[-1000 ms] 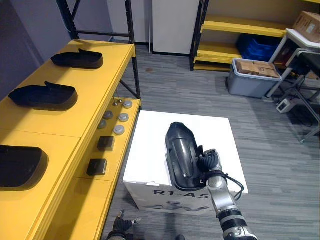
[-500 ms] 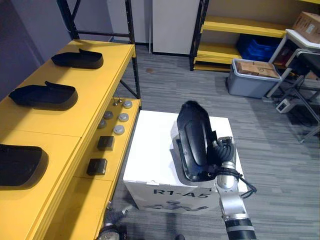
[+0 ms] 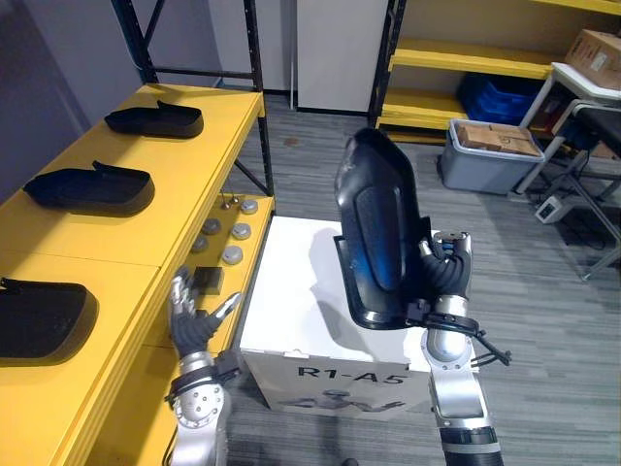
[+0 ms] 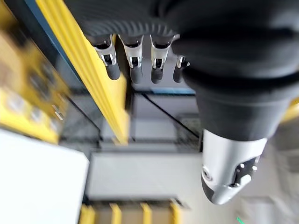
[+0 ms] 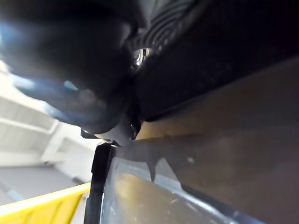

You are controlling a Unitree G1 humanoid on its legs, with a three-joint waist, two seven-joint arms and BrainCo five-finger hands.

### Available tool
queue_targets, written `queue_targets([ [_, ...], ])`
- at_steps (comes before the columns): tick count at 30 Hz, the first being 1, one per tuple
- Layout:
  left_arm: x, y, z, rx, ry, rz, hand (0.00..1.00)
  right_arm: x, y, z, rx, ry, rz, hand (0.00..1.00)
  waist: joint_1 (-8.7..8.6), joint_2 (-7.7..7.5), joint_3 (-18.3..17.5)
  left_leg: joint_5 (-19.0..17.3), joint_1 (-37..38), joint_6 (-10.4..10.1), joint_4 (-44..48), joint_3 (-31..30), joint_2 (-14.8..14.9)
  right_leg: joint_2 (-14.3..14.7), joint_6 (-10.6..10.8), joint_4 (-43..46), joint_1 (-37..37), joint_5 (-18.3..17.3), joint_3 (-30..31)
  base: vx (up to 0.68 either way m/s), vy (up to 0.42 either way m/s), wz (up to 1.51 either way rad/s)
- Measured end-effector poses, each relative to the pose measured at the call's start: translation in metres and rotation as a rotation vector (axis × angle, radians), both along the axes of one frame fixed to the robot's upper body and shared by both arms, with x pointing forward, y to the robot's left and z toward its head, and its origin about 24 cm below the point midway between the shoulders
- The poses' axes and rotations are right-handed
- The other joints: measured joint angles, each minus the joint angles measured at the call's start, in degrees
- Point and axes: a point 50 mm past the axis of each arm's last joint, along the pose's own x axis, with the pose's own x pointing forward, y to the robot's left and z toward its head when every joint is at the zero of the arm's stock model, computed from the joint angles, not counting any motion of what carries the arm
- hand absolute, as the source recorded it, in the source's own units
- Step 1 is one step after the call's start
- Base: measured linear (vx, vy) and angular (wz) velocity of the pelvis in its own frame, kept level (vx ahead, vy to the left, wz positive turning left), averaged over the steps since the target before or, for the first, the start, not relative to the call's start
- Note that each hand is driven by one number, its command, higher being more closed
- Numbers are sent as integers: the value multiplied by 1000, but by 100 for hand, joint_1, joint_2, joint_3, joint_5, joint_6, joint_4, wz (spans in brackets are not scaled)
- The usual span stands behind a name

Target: Walk over and take plastic housings, then place them on the shelf

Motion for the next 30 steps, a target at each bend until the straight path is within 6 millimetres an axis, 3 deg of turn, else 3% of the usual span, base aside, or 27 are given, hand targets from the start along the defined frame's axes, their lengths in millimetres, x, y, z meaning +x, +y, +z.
queue_targets([
  [5,6,-43,10,-55,-50,-230,0,-2,28,9,-45,-50,127,100,-19,40,-132,4,2,7,-1,11,-1,14,-21,-2,-47,15,23,0,0,-1],
  [8,7,-58,10,-73,-45,-301,0,-4,37,9,-48,-54,165,100,-16,37,-190,4,1,7,-1,27,7,30,-35,-3,-59,24,41,0,0,-1],
  [13,12,-60,2,-140,-7,-321,0,-4,41,11,-56,-65,181,100,-19,40,-264,3,-22,8,-1,176,14,41,-91,-4,-141,67,181,-3,12,-14],
  [14,14,-62,1,-161,1,-329,100,-4,41,11,-58,-66,180,100,-62,39,-274,3,-21,8,-1,180,12,40,-96,-4,-144,72,184,-9,28,-8],
  [30,24,-59,-6,-225,68,-278,100,-12,55,11,-158,-101,292,100,-288,127,-492,2,-41,6,2,285,13,34,-116,-2,-214,113,307,4,13,-4],
])
